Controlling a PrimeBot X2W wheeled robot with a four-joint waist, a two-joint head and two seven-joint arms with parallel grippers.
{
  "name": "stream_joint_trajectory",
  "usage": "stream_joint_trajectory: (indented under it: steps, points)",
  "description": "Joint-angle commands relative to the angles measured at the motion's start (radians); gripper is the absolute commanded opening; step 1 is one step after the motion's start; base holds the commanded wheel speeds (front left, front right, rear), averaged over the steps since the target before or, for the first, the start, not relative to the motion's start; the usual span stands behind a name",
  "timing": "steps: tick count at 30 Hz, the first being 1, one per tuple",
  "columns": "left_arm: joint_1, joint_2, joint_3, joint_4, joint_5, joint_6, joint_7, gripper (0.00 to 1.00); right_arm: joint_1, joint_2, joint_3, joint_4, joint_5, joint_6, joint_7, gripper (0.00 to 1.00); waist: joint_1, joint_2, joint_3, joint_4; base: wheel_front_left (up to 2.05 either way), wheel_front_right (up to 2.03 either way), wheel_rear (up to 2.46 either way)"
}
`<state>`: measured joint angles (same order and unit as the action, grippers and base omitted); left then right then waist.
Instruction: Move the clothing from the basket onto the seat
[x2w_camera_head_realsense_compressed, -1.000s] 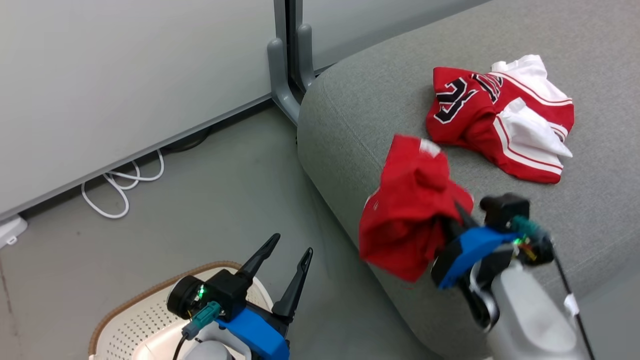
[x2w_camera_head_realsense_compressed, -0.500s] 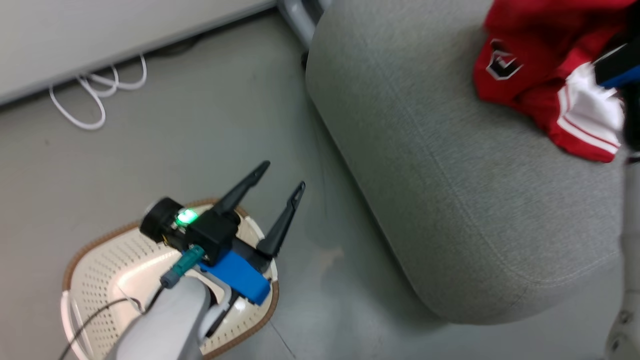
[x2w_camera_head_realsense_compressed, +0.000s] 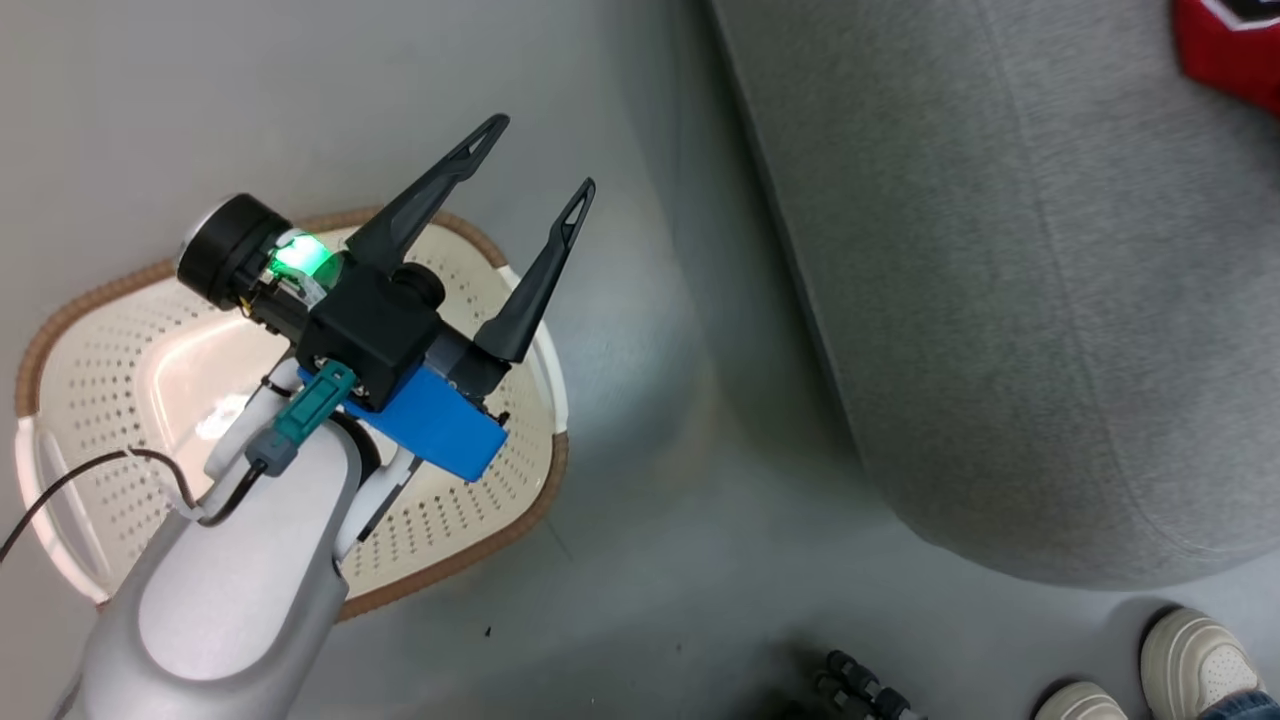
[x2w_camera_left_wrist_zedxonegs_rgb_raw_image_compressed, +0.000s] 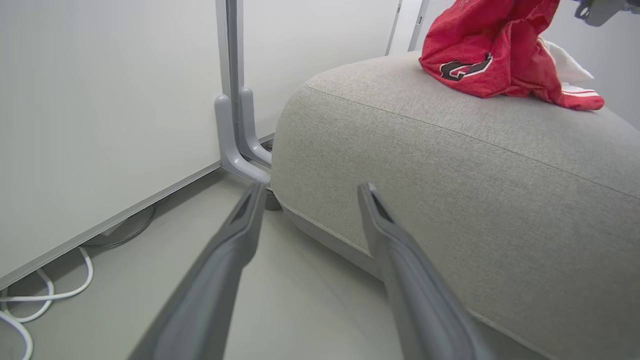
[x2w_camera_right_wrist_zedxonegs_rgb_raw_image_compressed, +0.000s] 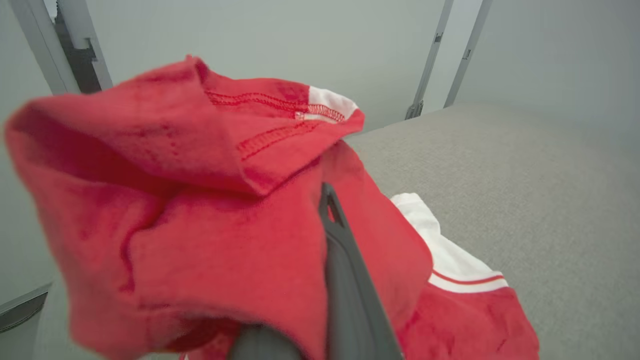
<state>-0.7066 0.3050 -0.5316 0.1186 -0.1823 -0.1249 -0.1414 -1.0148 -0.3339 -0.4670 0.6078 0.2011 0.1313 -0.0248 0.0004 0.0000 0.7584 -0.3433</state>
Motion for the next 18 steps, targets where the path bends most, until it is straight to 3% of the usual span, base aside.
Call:
stream_joint_trajectory:
  steps: [1,10,11,12,13,18]
  points:
    - [-0.01,0.006,-0.002,-0.006,0.004,0.001,-0.001,1.0,-0.009,-0.002,-0.007,0.013,-0.005,-0.001,-0.012,0.0,-0.0004,0.0,0.041,0.029,0.0,0.0,0.0]
    - [0.025,-0.016,-0.019,0.019,-0.014,0.013,-0.033,1.0,-0.003,-0.026,-0.01,0.178,-0.055,-0.001,-0.08,0.0,-0.0004,0.0,0.017,0.06,0.0,0.0,0.0]
    - [0.029,-0.017,-0.02,0.025,-0.017,0.013,-0.039,1.0,-0.007,-0.026,-0.006,0.186,-0.063,-0.001,-0.085,0.22,-0.0004,0.0,0.013,0.063,0.0,0.0,0.0]
    - [0.033,-0.018,-0.02,0.03,-0.02,0.015,-0.041,1.0,-0.011,-0.027,-0.004,0.192,-0.07,-0.001,-0.089,0.67,-0.0004,0.0,0.007,0.065,0.0,0.0,0.0]
    - [0.036,-0.02,-0.02,0.034,-0.023,0.017,-0.046,1.0,-0.014,-0.03,-0.004,0.2,-0.075,-0.001,-0.092,1.0,-0.0004,0.0,0.002,0.067,0.0,0.0,0.0]
    - [0.043,-0.029,-0.02,0.058,-0.037,0.021,-0.064,1.0,-0.019,-0.03,0.0,0.228,-0.1,-0.001,-0.101,1.0,-0.0004,0.0,-0.027,0.078,0.0,0.0,0.0]
